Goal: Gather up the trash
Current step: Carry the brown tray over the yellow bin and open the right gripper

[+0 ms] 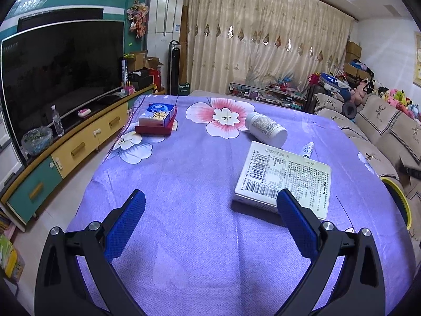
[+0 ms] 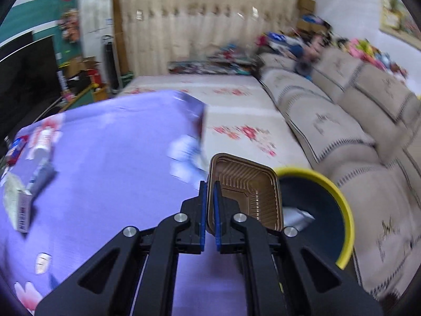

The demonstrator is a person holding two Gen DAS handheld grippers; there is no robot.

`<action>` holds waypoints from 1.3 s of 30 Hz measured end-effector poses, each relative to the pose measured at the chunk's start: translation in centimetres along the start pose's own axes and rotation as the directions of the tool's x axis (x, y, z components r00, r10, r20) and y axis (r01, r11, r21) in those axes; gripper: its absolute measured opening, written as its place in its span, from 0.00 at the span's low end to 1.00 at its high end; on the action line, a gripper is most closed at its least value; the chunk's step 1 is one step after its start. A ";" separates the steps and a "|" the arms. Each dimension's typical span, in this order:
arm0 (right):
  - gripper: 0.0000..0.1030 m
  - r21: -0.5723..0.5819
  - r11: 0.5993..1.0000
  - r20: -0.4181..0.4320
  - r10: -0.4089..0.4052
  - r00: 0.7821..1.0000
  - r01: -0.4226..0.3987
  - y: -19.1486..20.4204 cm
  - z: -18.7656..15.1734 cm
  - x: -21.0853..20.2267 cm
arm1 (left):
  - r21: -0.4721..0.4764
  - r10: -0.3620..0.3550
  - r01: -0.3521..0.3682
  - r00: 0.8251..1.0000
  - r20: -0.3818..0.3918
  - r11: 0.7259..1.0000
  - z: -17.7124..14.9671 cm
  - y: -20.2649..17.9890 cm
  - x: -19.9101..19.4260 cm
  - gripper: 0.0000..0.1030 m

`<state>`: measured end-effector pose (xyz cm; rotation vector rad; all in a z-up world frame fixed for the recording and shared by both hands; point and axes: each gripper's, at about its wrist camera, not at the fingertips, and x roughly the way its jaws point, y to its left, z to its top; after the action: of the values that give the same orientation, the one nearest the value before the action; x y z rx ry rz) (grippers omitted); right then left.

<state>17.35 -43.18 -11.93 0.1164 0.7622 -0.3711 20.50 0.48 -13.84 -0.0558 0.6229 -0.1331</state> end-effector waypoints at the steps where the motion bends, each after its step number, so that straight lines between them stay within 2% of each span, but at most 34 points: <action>1: 0.05 0.014 1.000 -0.009 -0.007 1.000 0.008 -0.8 -0.2 0.3 | -0.006 -0.001 0.001 1.000 -0.004 1.000 0.0 0.1 0.1 0.95; 9: 0.05 0.137 0.990 -0.088 -0.014 0.996 0.026 -7.6 -1.7 2.5 | -0.015 -0.002 0.001 1.000 -0.014 1.000 0.0 0.2 0.3 0.95; 15: 0.08 0.191 0.981 -0.110 -0.025 0.994 0.046 -9.9 -2.0 3.0 | -0.004 0.000 0.000 1.000 -0.015 1.000 -0.1 0.0 0.5 0.95; 16: 0.10 0.194 0.980 -0.110 -0.027 0.994 0.048 -10.0 -2.0 3.0 | -0.004 -0.001 0.001 1.000 -0.016 1.000 -0.1 0.0 0.6 0.95; 18: 0.21 0.198 0.979 -0.107 -0.037 0.994 0.057 -10.2 -2.0 2.8 | -0.003 -0.003 0.003 1.000 -0.016 1.000 -0.1 0.0 0.6 0.95; 20: 0.26 0.197 0.978 -0.101 -0.044 0.994 0.063 -10.3 -1.9 2.6 | 0.001 -0.004 0.004 1.000 -0.015 1.000 -0.1 -0.1 0.6 0.95; 25: 0.26 0.206 0.976 -0.094 -0.045 0.995 0.064 -10.5 -1.7 2.1 | 0.011 -0.009 0.009 1.000 -0.012 1.000 -0.1 -0.4 0.4 0.95; 33: 0.32 0.183 0.983 -0.062 0.000 0.998 0.011 -8.3 -1.6 1.2 | 0.031 -0.051 0.052 0.998 -0.038 0.998 -0.2 -0.9 0.7 0.95; 39: 0.32 0.161 0.987 -0.060 0.022 0.998 -0.012 -7.0 -1.5 1.2 | 0.139 -0.075 0.086 0.994 -0.081 0.987 -0.4 -3.5 1.3 0.95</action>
<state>14.52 -49.70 -13.63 0.2869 0.7911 -0.4140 20.93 -3.12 -14.55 0.0621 0.6857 -0.2589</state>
